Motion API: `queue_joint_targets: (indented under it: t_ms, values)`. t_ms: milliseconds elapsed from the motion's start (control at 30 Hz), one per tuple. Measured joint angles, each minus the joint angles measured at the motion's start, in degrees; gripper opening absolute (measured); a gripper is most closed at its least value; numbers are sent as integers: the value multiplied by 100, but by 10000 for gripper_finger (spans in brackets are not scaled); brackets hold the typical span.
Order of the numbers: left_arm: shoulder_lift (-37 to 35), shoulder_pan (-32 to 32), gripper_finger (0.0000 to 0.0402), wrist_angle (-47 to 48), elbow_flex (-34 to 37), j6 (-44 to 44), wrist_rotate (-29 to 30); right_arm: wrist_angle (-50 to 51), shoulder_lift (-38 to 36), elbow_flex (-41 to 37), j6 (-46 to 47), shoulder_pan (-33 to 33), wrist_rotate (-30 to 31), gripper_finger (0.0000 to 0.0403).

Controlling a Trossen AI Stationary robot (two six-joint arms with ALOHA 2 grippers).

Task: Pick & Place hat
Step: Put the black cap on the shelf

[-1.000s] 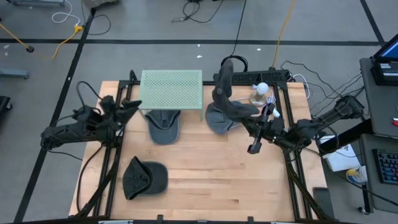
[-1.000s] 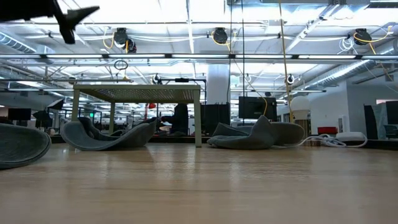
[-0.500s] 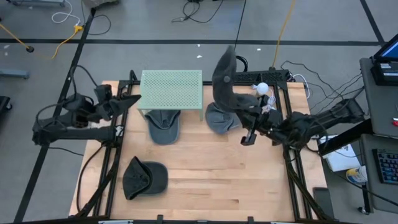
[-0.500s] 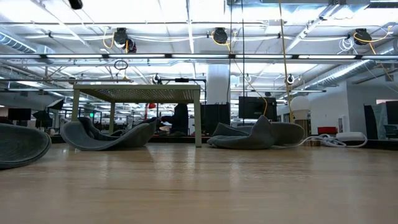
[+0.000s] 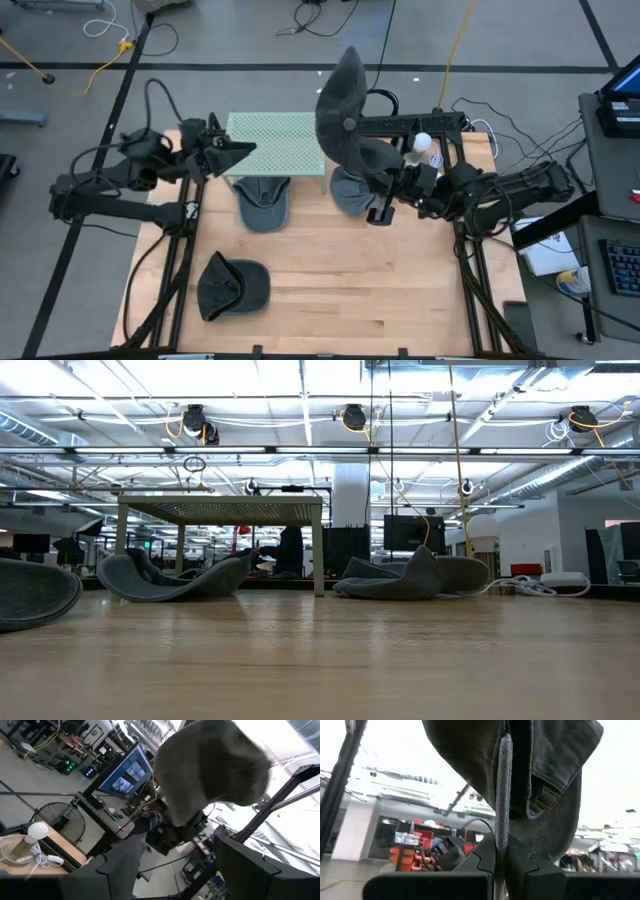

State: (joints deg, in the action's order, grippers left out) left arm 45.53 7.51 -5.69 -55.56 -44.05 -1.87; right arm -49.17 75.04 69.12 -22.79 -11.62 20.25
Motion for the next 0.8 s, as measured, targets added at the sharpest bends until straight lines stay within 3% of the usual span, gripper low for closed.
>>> queue_joint_targets:
  t_ms: [367,800]
  values:
    - [1255,4,257,-10,-1255,238,-313,150,717,1001,-2,228,-830,8]
    - [2276,20,257,-67,-2356,528,-623,122,923,1161,299,232,-857,8]
